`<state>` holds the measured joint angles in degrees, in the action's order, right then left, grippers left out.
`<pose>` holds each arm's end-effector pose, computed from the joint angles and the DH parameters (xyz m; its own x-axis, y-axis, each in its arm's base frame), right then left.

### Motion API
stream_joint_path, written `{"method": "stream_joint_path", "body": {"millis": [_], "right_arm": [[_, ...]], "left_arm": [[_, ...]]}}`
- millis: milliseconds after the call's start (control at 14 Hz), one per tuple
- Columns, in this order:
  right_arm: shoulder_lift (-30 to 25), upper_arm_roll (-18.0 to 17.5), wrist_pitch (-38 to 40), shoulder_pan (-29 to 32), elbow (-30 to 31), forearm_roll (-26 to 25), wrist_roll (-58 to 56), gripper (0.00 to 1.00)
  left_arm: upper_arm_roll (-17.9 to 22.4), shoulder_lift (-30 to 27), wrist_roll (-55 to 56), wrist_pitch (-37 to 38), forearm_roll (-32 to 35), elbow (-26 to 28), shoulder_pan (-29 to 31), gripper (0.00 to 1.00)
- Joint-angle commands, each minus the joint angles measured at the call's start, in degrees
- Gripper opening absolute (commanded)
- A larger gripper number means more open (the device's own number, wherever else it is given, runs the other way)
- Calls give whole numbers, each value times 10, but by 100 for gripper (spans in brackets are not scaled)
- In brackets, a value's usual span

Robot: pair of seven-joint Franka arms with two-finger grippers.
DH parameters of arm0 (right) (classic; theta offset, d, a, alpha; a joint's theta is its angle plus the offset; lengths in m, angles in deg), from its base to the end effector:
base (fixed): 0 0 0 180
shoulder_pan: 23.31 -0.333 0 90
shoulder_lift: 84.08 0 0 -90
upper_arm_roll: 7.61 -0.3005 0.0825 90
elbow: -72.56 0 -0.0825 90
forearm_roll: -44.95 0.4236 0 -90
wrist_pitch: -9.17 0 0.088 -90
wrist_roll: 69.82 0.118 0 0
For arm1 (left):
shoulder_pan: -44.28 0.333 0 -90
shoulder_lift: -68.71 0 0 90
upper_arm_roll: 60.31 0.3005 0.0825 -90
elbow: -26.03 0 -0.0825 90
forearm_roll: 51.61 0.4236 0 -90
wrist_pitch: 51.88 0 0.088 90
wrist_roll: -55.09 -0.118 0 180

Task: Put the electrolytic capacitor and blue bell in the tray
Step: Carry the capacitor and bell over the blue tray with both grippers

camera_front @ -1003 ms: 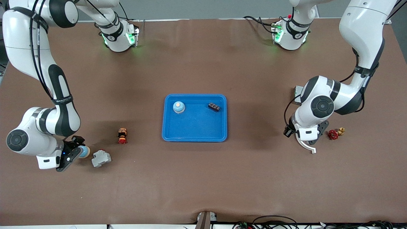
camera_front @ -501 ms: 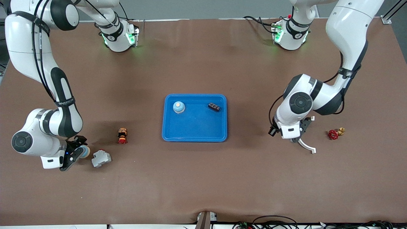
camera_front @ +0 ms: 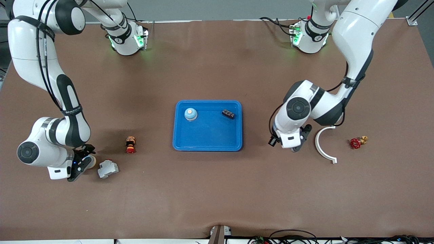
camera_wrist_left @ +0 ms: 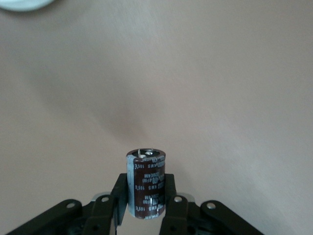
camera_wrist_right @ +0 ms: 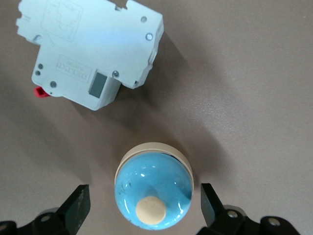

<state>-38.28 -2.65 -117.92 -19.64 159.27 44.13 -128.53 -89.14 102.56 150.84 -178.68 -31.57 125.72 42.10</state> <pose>0.7106 -0.1020 0.1339 0.6109 0.7840 -0.1103 0.7852 -0.6178 -0.0418 0.6024 -0.3223 0.2197 0.5557 0.8314 0.0028 0.8311 -0.5554 -0.0273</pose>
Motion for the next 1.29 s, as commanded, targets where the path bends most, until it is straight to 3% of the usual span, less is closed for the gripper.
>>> {"method": "stream_joint_path", "body": {"millis": [0,287,501,573,645,860,1218], "right_arm": [[9,-8,1,11,-9,13,-11,100],[13,-8,-6,10,-10,17,-11,99],[15,-9,-9,7,-10,16,-10,36],[14,-9,-9,7,-10,17,-10,21],[13,-9,-6,8,-10,17,-9,16],[6,-12,9,6,-11,17,-3,16],[-59,-20,169,-3,-11,83,107,15]], "left_arm": [[0,33,55,5,4,-48,-42,0],[2,63,124,-19,8,-72,-104,0],[4,77,169,-55,8,-75,-130,0],[4,81,176,-65,8,-77,-139,0],[5,89,187,-74,9,-78,-149,0],[27,102,197,-88,9,-90,-185,0],[76,122,194,-113,9,-112,-230,0]]}}
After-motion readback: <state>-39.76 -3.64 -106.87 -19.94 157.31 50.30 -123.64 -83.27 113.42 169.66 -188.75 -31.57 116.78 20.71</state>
